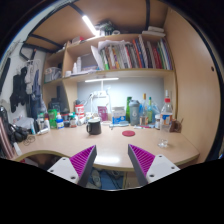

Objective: Pour water

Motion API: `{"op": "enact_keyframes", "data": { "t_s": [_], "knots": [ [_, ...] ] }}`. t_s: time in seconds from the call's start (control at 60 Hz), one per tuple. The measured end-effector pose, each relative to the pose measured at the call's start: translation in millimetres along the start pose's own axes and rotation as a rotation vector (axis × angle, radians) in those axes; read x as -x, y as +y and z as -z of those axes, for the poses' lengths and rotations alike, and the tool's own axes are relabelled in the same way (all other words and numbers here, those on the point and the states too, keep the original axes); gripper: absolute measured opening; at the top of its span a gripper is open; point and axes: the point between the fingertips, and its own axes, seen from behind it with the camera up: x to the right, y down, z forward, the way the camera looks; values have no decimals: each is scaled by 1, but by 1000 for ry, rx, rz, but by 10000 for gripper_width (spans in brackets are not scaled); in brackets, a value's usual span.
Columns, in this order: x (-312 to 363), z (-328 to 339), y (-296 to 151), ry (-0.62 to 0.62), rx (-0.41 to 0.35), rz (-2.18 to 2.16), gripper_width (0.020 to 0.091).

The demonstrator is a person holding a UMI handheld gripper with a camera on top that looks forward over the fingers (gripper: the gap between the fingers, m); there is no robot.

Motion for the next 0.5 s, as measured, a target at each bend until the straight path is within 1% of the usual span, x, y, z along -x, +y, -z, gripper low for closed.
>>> {"op": "enact_keyframes", "data": {
  "t_s": [0.083,0.283,0.4,0.5],
  "knots": [
    [4,-3,-11,-4,-25,-18,715],
    [8,-12,-32,12,-42,10,709],
    [2,-25,-33,22,-30,26,712],
    [-27,-36,-28,77,-22,47,710]
  ]
}}
